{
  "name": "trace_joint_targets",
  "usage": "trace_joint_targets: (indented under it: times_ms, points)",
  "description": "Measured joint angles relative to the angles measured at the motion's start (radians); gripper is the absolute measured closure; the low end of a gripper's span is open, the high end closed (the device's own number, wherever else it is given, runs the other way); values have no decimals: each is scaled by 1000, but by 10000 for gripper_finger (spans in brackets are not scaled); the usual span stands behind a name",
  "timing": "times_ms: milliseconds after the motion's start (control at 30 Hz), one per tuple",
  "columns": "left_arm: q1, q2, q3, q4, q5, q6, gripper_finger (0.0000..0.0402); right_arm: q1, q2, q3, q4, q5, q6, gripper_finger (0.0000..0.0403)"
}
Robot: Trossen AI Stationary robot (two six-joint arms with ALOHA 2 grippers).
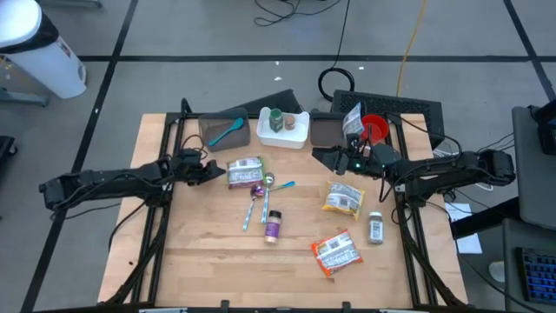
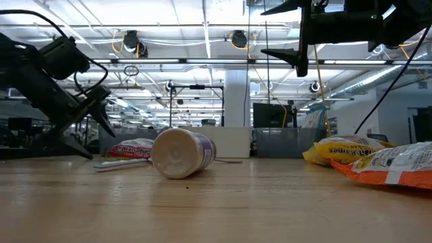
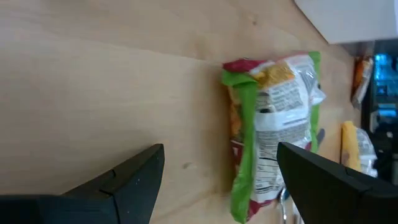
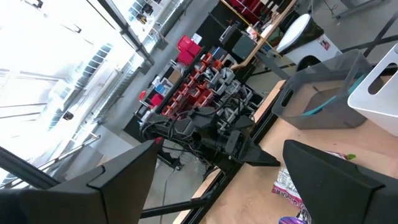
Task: Pick & Place Food Item
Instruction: Put the green noodle pack into the right black bin
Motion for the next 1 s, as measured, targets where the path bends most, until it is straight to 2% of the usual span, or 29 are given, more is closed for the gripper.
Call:
trace_joint_targets:
  times_ms: [367, 500, 867, 1000]
  points:
    - [0, 229, 3, 226, 80, 20, 80, 2, 0, 0, 3, 0, 6, 62]
    - [0, 275, 3, 248, 92, 13, 90, 2, 0, 0, 4, -1, 7, 62]
    - [-1, 295, 3, 239, 67, 10, 228, 2, 0, 0, 4, -5, 7, 62]
    - [0, 295, 2, 262, 62, 17, 266, 2, 0, 0, 3, -5, 7, 62]
